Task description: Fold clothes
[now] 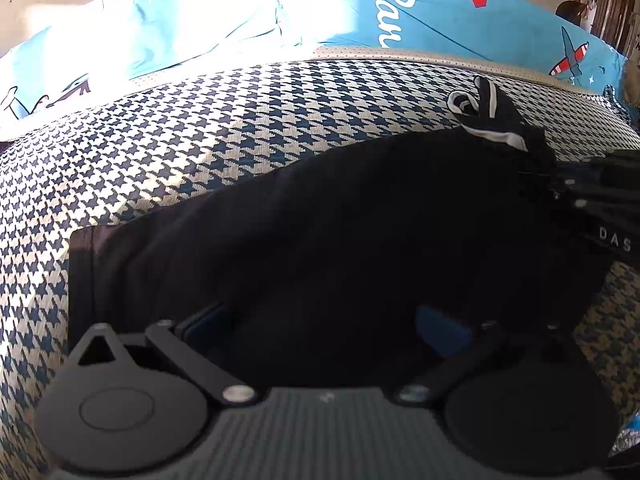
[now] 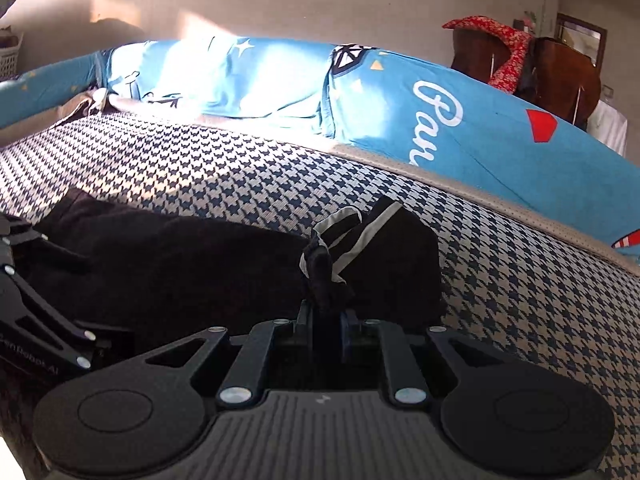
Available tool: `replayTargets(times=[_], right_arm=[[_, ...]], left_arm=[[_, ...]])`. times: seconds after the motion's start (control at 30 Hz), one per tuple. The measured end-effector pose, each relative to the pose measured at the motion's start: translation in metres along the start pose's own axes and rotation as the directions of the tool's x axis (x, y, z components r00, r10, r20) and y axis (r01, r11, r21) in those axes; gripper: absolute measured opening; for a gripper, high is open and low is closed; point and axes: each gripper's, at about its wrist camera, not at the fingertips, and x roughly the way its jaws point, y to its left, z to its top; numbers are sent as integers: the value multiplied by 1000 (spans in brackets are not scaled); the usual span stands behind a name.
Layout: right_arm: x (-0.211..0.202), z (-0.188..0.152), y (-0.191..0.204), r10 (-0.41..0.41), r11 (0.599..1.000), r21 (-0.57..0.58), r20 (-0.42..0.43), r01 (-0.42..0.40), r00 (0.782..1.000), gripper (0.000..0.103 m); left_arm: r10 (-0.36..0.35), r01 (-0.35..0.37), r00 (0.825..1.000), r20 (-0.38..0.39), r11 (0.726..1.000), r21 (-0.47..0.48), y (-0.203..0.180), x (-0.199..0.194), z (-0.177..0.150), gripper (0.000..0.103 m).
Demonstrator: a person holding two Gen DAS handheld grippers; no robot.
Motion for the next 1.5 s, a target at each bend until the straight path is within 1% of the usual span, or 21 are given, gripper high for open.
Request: replayTargets(times=[0.07,0.1,0.17,0.27,0.33,0.43,0.5,0.6,0.67,0.73,0.8,0.9,0.97,1.03,1.17,1.27,1.33,1.43,1.5], right_arm=[[3,-2,7,-5,1000,-28,-8,4,1000,16],[4,-4,9,-2,999,-34,-13,1,1000,18],[5,-5,14,14,999,-36,-15,-14,1000,25],[1,-3,18,62,998,-11,-14,-63,998,32],[-3,-3,17,102,994,27,-15,-102,995,33],[-8,-3,15,211,974,97,-36,-206,977,33],[-15,-4,19,213,972,104,-38,-209,976,33],[-34,-3,20,191,975,109,11,-191,982,33],[-49,-1,11,165,971,164,65,-174,984,32],[-63,0,-2,111,962,235,117,-136,987,32],[-69,-1,-16,40,953,294,134,-79,990,32],[-68,-4,-36,-64,923,384,100,21,993,32],[-64,-9,-48,-102,897,437,62,64,993,32],[-61,-13,-54,-131,881,464,39,98,991,32],[-57,-19,-59,-118,866,489,4,101,993,31],[-54,-24,-51,-78,877,473,-25,81,997,28],[-52,-27,-43,-55,889,453,-48,71,997,28],[-49,-35,-31,-46,892,445,-80,77,996,28],[-51,-38,-24,-58,897,432,-83,88,995,28]], left_arm=[[1,-1,1000,0,1000,0,0,0,0,103],[1,-1,1000,1,1000,0,0,0,0,103],[1,-1,1000,1,1000,-1,-1,0,0,103],[1,-1,1000,2,1000,-1,-1,-1,0,103],[1,-1,1000,3,1000,1,-2,-1,0,103],[0,0,1000,5,1000,2,-2,-1,-1,103],[0,0,1000,6,1000,4,-1,-1,-1,103],[0,0,1000,7,1000,5,0,0,-2,103],[-1,1,1000,8,1000,6,1,0,-2,103],[-1,1,1000,9,1000,7,2,0,-3,103],[0,0,1000,11,1000,9,2,0,-4,103],[1,-1,1000,13,1000,11,2,0,-4,103],[2,-2,1000,15,1000,14,2,0,-4,103],[3,-4,1000,15,1000,16,1,1,-4,103],[4,-5,1000,18,1000,19,1,1,-5,103],[3,-4,1000,19,1000,21,1,1,-5,103],[3,-4,1000,19,1000,23,1,1,-5,103],[3,-4,1000,21,1000,24,1,1,-5,103],[3,-3,1000,21,1000,25,1,1,-5,103]])
